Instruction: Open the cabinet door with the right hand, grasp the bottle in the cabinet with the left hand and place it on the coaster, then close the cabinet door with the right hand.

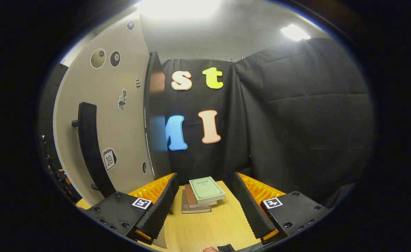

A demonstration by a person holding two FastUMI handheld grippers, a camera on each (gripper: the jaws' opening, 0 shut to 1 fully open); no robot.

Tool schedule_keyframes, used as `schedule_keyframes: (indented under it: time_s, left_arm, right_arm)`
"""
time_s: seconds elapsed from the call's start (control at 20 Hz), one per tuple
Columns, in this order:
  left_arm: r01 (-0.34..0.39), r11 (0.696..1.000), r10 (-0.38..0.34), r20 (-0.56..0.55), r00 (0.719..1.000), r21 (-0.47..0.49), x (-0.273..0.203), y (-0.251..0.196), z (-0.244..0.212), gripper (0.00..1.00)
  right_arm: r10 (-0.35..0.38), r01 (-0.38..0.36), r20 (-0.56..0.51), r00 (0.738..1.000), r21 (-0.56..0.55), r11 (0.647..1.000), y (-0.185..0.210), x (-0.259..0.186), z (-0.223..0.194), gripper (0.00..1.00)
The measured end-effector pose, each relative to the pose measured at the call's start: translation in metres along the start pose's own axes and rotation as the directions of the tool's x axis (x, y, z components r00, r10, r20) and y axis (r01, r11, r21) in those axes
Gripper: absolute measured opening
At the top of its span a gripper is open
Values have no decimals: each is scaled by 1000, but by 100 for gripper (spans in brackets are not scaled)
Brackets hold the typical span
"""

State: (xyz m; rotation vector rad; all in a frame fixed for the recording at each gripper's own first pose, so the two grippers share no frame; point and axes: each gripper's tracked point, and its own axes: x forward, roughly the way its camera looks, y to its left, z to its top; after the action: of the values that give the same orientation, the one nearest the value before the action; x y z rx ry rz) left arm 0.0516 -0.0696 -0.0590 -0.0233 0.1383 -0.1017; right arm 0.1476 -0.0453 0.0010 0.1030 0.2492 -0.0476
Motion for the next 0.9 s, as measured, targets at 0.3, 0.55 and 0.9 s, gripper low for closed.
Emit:
schedule_keyframes:
  time_s: [0.3, 0.55, 0.9]
  left_arm:
    - [-22, 999, 21, -25, 999, -27, -39, 9, -54, 71]
    - [-37, 999, 36, -47, 998, -24, -59, 13, -94, 73]
    - [-61, 998, 59, -91, 994, -21, -74, 15, -171, 71]
  right_arm:
    - [40, -40, 1, 999, -9, 999, 12, -2, -12, 99]
    - [48, -48, 7, 999, 6, 999, 12, -6, -18, 96]
    - [19, -20, 11, 1000, 57, 998, -4, -12, -26, 98]
